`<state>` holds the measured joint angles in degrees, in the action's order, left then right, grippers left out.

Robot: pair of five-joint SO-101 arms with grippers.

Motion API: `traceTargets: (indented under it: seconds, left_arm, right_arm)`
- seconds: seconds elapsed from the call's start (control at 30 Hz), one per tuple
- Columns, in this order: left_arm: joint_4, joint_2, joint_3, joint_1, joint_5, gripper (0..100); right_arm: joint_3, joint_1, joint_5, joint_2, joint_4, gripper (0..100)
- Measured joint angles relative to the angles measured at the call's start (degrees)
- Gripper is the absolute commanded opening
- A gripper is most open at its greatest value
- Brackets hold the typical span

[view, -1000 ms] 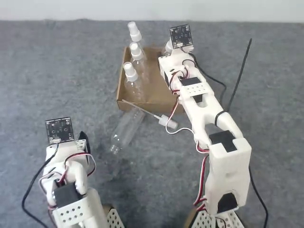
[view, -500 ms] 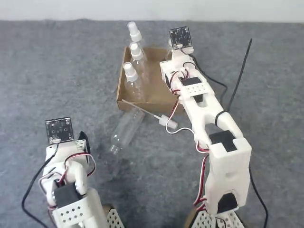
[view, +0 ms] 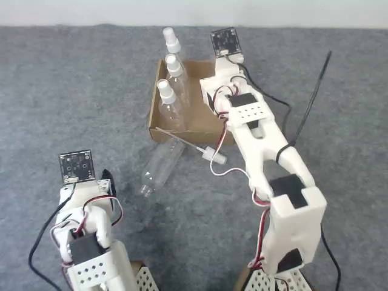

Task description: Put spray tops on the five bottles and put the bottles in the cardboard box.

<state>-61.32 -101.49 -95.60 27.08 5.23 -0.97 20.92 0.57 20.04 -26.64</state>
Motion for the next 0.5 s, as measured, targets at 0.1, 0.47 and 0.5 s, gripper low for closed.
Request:
traceTargets:
  seconds: [0.1,0.47,0.5]
  left_arm:
    - [0.0,0.0,0.0,0.0,0.0,17]
    - [0.0,0.0,0.0,0.0,0.0,17]
    - [0.3,0.0,0.0,0.0,0.0,17]
  right_arm:
    - [0.0,-0.2,0.0,-2.0,-2.7,27.1]
    - [0.0,-0.2,0.0,-8.1,-10.6,27.1]
    - [0.0,-0.2,0.0,-8.6,-11.3,27.1]
